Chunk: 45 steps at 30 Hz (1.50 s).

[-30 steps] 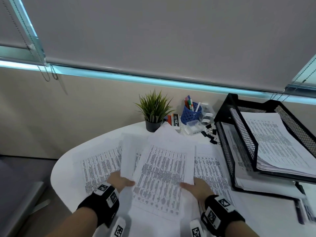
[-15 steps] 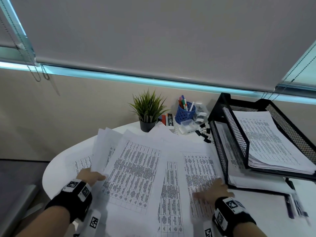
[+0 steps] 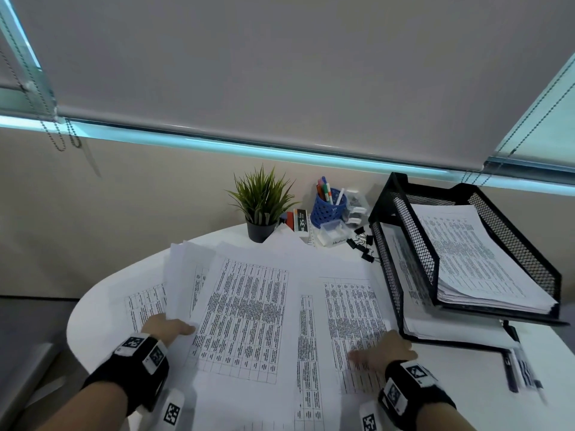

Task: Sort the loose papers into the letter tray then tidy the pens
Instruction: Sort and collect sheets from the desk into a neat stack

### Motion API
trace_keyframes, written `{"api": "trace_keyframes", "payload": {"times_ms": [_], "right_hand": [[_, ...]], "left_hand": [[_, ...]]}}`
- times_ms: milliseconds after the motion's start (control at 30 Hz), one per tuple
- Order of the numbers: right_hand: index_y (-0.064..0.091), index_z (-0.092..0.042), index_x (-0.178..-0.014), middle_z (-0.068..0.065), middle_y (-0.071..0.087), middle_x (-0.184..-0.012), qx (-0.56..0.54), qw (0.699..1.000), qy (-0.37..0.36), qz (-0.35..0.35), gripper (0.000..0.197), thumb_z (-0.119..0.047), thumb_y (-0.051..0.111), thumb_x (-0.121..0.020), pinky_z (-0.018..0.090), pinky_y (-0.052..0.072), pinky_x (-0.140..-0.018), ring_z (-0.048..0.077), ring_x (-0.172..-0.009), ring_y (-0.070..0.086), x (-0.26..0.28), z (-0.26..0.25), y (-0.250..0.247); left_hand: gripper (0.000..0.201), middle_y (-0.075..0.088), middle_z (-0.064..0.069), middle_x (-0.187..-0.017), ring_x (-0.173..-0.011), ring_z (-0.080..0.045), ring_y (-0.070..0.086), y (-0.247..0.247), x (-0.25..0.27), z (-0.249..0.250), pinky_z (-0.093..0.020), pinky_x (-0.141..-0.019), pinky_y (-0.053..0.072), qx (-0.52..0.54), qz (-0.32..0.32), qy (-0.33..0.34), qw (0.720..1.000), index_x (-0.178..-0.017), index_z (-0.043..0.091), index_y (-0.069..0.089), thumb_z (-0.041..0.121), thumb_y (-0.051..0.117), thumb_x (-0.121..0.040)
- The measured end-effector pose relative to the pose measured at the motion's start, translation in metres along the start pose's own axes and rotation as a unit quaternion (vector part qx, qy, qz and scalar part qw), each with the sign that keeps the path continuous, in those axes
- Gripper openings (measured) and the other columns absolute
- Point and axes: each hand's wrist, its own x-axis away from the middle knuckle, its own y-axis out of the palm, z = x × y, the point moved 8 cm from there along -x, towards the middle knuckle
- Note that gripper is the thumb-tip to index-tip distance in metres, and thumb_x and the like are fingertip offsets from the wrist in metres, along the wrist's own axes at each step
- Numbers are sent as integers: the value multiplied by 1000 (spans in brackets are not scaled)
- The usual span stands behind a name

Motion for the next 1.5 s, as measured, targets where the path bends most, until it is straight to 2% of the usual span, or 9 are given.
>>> {"api": "trace_keyframes", "payload": {"times_ms": [133, 333, 500, 767, 967, 1100, 1300, 1467, 1500], "right_hand": [[14, -3, -145, 20, 23, -151, 62, 998, 3, 1, 121, -70, 69, -62, 39, 25, -113, 34, -138, 26, 7, -1, 0], [-1, -4, -148, 23, 14, -152, 1, 1000, -5, -6, 130, -60, 77, -61, 44, 29, -112, 39, -139, 23, 4, -1, 4], [14, -2, -144, 22, 20, -147, -78, 996, -31, -24, 110, -41, 82, -66, 37, 44, -101, 34, -130, 40, 6, -8, 9], [39, -3, -133, 16, 43, -130, -126, 981, -147, 13, 65, -23, 69, -78, 34, 48, -92, 28, -113, 50, 24, -45, 15], [26, 2, -141, 20, 45, -132, -254, 953, -124, -106, 79, -11, 71, -77, 33, 54, -73, 28, -102, 56, 36, -73, 49], [34, 5, -136, 15, 53, -114, -273, 946, -113, -132, 64, -4, 66, -82, 20, 40, -51, 23, -91, 52, 37, -83, 56], [58, -7, -105, 11, 63, -99, -333, 919, -177, -117, 22, 4, 52, -87, 18, 44, -54, 19, -78, 59, 48, -92, 50], [57, 8, -104, 34, 57, -113, -423, 887, -163, -88, 21, -8, 52, -91, 31, 44, -77, 24, -83, 57, 44, -79, 37], [54, 10, -111, 36, 52, -117, -440, 877, -162, -104, 30, -14, 55, -92, 34, 42, -85, 14, -83, 37, 44, -78, 37]], "left_hand": [[51, 58, -26, -120, -112, -38, 54, 2, 3, -3, -38, -94, 40, 1, -8, -1, 1000, -116, -13, 55, 5, 76, -74], [54, 57, -25, -123, -113, -37, 52, 9, 8, -4, -33, -88, 37, -7, -26, 13, 1000, -119, -13, 53, 8, 75, -75], [48, 62, -24, -114, -92, -31, 55, 16, 7, -7, -31, -81, 40, -15, -46, 11, 999, -112, -10, 59, 13, 77, -73], [49, 65, -23, -109, -94, -33, 60, 16, 7, -8, -38, -89, 47, -6, -39, 9, 999, -110, -9, 61, 15, 79, -71], [49, 60, -24, -115, -89, -28, 51, 20, 5, -9, -31, -82, 39, -4, -39, 13, 999, -116, -9, 57, 14, 75, -76], [51, 61, -23, -116, -94, -30, 54, 20, 7, -9, -32, -84, 41, -5, -41, 16, 999, -117, -8, 56, 15, 75, -76], [53, 62, -21, -117, -106, -33, 58, 25, 17, -4, -36, -94, 45, -16, -50, 37, 998, -117, -8, 57, 14, 78, -74], [43, 64, -13, -86, -78, -26, 59, 49, 32, 1, -37, -81, 51, -31, -126, 59, 990, -107, -7, 60, 5, 78, -70], [38, 64, -10, -80, -70, -23, 58, 55, 35, 1, -39, -79, 51, -32, -144, 63, 987, -104, -6, 62, 4, 77, -71]]}}
